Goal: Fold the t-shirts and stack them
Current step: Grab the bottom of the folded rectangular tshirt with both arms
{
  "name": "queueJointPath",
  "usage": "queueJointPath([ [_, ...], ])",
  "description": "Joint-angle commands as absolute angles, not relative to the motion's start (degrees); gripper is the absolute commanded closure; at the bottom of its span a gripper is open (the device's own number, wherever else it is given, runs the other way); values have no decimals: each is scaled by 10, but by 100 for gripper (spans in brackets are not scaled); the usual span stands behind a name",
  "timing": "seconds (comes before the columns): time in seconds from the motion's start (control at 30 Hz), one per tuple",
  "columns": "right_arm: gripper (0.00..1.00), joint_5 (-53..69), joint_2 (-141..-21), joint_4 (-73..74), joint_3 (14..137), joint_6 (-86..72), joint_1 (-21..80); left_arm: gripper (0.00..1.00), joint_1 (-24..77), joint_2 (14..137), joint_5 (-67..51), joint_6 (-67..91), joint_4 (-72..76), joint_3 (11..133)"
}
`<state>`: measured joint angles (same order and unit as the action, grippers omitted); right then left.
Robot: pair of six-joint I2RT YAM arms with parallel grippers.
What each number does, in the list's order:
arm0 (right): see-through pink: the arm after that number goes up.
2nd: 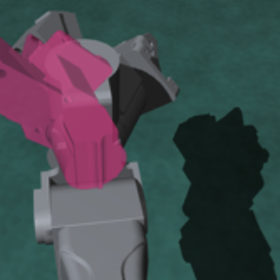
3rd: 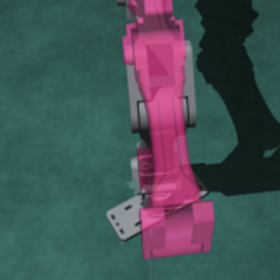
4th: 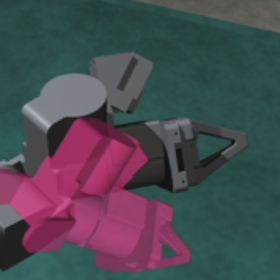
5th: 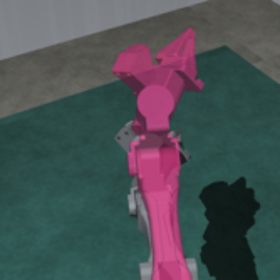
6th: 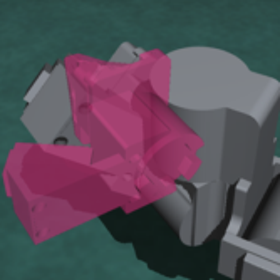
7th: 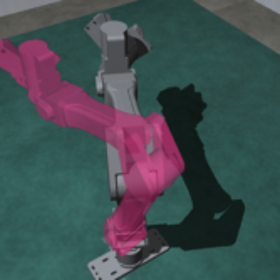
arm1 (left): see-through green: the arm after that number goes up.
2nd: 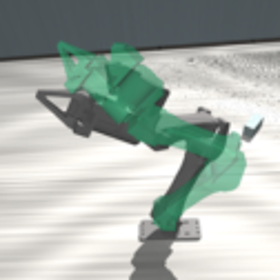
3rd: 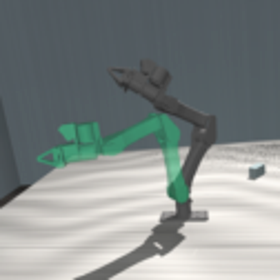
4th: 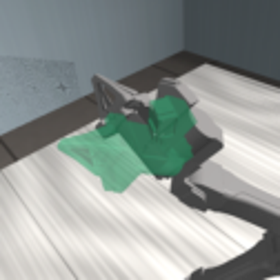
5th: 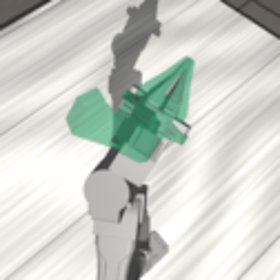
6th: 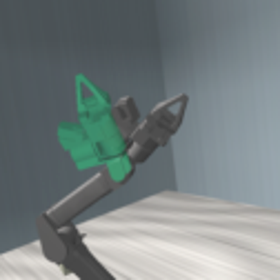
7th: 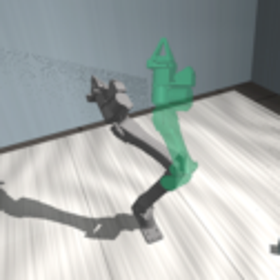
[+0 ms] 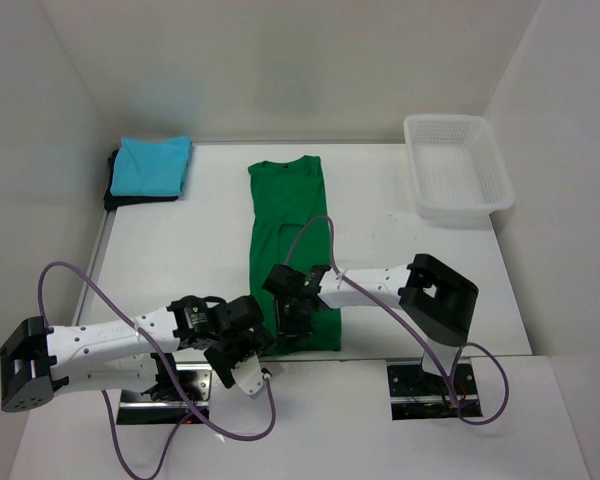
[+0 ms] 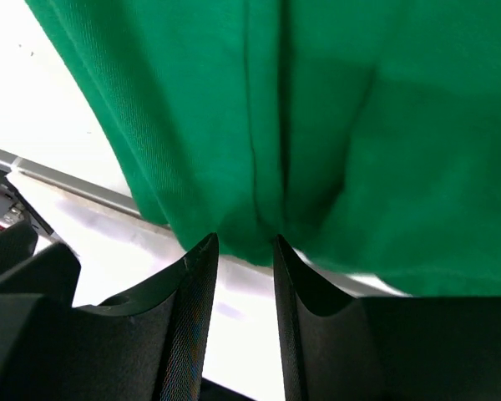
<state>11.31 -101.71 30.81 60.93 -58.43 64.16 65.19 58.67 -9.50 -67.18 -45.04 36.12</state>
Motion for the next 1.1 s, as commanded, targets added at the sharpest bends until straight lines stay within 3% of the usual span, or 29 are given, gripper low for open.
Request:
queueJointPath([
  [0.0,62,89,-968,341,614,-607,645,2,655,577,-113,-664,-464,372],
  [0.8,58,98,-1029,322,631,-600,657,0,655,577,-118,-675,-454,367],
  [0.93,61,98,-1035,327,631,-600,657,0,655,577,-118,-675,-454,367],
  [1.07,72,98,-1035,327,626,-600,657,0,655,577,-118,-675,-448,367],
])
